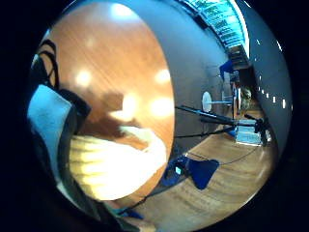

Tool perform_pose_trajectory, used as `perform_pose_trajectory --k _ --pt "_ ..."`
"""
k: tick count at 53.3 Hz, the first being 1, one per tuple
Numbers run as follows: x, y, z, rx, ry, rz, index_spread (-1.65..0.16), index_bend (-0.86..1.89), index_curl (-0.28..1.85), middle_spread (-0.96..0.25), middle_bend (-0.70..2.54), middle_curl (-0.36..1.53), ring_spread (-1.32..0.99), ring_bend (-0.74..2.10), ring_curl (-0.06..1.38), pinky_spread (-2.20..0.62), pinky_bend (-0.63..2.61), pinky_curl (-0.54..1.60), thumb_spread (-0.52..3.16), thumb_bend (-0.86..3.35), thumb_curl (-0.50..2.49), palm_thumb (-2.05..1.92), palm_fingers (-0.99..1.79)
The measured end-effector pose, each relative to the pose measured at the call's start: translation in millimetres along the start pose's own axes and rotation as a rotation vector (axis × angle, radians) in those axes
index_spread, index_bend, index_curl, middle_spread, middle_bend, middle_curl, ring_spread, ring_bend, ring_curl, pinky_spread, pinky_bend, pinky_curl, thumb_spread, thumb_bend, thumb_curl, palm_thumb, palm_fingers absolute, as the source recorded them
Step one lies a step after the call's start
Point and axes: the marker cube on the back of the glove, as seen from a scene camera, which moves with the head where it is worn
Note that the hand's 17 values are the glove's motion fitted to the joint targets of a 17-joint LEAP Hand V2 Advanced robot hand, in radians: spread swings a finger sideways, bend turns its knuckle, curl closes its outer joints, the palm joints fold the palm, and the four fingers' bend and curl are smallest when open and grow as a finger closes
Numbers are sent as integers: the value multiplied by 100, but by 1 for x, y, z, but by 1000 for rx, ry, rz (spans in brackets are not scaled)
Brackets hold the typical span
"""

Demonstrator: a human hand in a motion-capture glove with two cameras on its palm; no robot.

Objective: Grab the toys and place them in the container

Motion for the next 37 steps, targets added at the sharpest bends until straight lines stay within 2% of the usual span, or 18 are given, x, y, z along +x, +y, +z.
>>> perform_pose_trajectory --k 6,11,15,24,37 --pt "-2 6 -60 86 -12 -18 -33 34 40 -32 93 72 -39 127 60 -38 89 37 92 -7 24 -7 116" --pt "-8 6 -105 123 -36 129 -33 37 44 -32 96 75 -39 129 62 -39 94 40 92 -8 23 -9 117" --pt "-10 15 -133 154 10 44 -32 39 47 -32 98 78 -39 131 62 -40 96 42 91 -8 23 -9 116" --pt "-30 28 -208 231 1 103 -32 42 52 -32 101 81 -38 134 63 -41 100 45 90 -8 22 -10 114" --pt "-81 37 -269 291 -49 109 -31 41 59 -32 101 84 -37 135 62 -41 103 47 89 -9 21 -11 113"
